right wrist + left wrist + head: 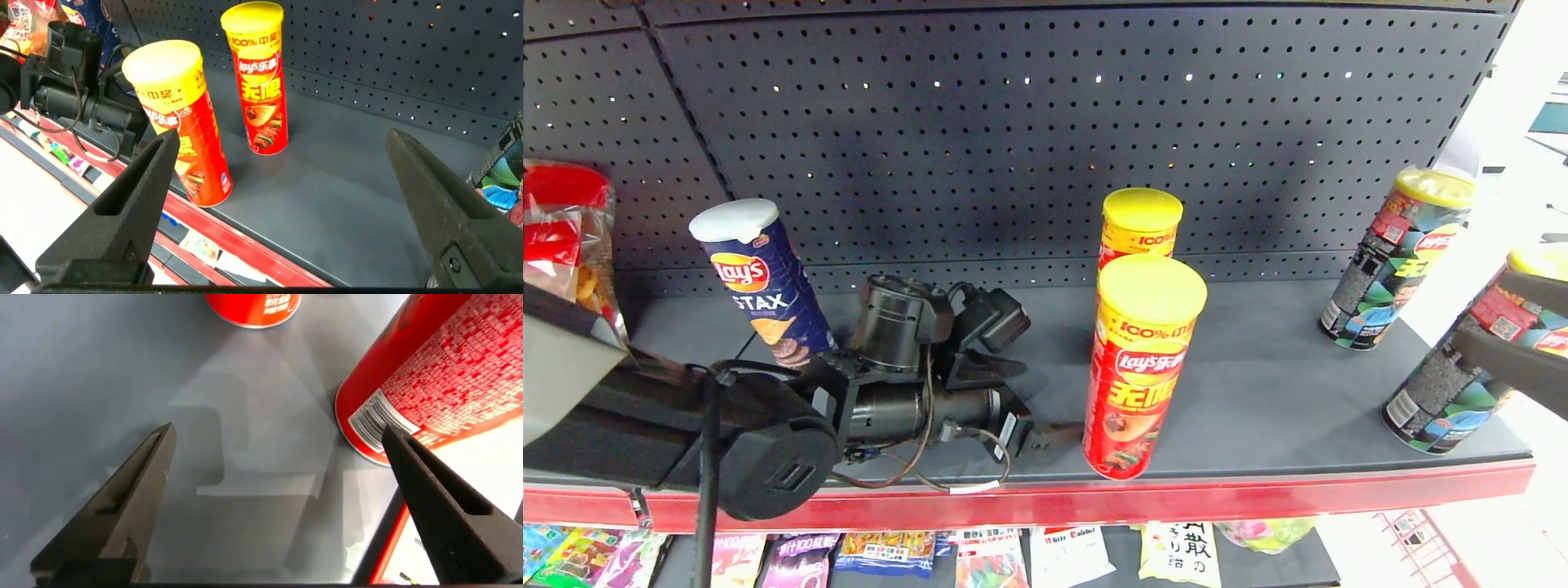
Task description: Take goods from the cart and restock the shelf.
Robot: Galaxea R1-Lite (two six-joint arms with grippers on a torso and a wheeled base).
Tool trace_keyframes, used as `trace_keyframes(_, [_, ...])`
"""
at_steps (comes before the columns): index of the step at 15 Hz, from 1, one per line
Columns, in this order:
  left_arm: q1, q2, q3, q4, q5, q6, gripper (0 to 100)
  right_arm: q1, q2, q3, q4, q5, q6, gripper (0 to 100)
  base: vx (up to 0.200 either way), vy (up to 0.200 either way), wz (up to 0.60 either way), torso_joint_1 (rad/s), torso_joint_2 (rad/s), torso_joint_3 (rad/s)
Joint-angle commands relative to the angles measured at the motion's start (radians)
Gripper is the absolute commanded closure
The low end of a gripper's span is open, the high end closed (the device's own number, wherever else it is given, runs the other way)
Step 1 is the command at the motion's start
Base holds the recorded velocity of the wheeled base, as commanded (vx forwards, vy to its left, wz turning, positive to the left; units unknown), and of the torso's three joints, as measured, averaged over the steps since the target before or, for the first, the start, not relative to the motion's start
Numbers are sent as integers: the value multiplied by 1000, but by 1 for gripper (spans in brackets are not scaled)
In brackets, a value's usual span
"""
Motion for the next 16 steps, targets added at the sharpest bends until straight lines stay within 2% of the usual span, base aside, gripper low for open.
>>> trace_keyframes(1, [-3, 8, -5, -1, 0, 1, 0, 1, 1, 0, -1, 0, -1, 0, 0, 0, 0, 0, 0, 0])
trace_keyframes(7, [-1, 7, -12, -1, 6, -1, 0, -1, 1, 11, -1, 0, -1, 0, 0, 0, 0, 0, 0, 0])
trace_keyframes(11, [52, -216, 70, 49, 34, -4, 0, -58, -8, 62, 1, -41, -18, 0, 0, 0, 0, 0, 0, 0])
trace_keyframes(12, [85, -417, 95, 200, 100, -4, 0, -124, -16, 85, -1, -178, -136, 0, 0, 0, 0, 0, 0, 0])
trace_keyframes(14, [103, -685, 83, 498, 207, -4, 0, -127, -26, 103, 4, -187, -150, 0, 0, 0, 0, 0, 0, 0])
trace_keyframes(16, [103, -950, 87, 791, 270, 1, 0, -131, -69, 111, 76, -196, -157, 0, 0, 0, 0, 0, 0, 0])
